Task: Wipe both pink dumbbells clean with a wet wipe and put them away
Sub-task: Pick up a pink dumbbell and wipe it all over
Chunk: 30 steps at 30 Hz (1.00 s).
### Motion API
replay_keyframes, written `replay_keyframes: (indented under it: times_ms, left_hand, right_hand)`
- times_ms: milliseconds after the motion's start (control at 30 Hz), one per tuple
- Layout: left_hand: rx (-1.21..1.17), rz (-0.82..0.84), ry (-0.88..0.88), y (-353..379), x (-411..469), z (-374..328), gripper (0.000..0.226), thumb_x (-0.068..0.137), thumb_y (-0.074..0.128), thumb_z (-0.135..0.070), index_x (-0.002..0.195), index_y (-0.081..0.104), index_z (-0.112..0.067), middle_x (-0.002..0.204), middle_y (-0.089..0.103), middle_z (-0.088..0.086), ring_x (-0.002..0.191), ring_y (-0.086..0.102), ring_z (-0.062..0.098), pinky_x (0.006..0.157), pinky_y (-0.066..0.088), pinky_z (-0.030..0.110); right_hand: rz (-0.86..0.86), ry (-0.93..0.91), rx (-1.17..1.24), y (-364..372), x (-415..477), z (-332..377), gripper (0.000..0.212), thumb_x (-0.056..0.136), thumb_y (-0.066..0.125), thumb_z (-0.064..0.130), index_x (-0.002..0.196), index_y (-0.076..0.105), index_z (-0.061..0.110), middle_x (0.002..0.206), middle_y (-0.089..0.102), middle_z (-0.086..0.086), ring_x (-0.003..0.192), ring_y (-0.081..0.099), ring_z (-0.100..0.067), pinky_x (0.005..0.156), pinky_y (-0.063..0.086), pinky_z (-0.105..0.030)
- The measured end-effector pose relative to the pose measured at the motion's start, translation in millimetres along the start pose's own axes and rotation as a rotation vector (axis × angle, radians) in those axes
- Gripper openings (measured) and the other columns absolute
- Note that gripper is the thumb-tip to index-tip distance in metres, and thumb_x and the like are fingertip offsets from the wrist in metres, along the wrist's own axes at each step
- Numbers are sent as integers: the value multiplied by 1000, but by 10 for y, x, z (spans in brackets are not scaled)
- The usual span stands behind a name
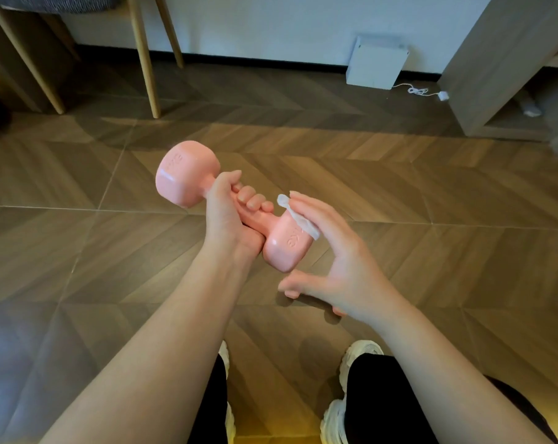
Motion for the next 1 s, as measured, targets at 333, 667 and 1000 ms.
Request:
replay_keyframes:
  times_ms: [333, 667, 1000]
  left_hand:
    - [-7, 7, -10, -9, 12, 16, 34, 91, 49, -15, 63, 31, -20, 47, 25, -7, 36, 26, 10, 40, 31, 20]
    - [-97, 95, 10, 80, -25, -42, 38, 91, 45, -14, 57, 30, -20, 46, 21, -8, 37, 23, 10, 39, 28, 20]
    - [7, 111, 10, 176, -87, 94, 32, 91, 56, -26, 66, 38, -19, 53, 34, -5, 44, 32, 10, 50, 33, 23]
  right_hand:
    - [-108, -173, -289, 24, -14, -15, 90, 62, 92, 30, 139, 50, 13, 145, 48, 9, 137, 41, -6, 113, 35, -43]
    - [-76, 638, 735, 124, -19, -367, 91, 63, 71, 72, 143, 32, 55, 142, 51, 9, 113, 61, -16, 90, 53, -56]
    - [40, 665, 847, 212, -68, -453, 64, 74, 77, 38, 131, 52, 22, 113, 69, -11, 89, 67, -28, 72, 51, -42]
Point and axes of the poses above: each hand's wrist, its own x-axis towards the middle knuckle, its own y-axis out of the palm, z = x × y, the point moved 7 cm from there along x, towards the middle knuckle
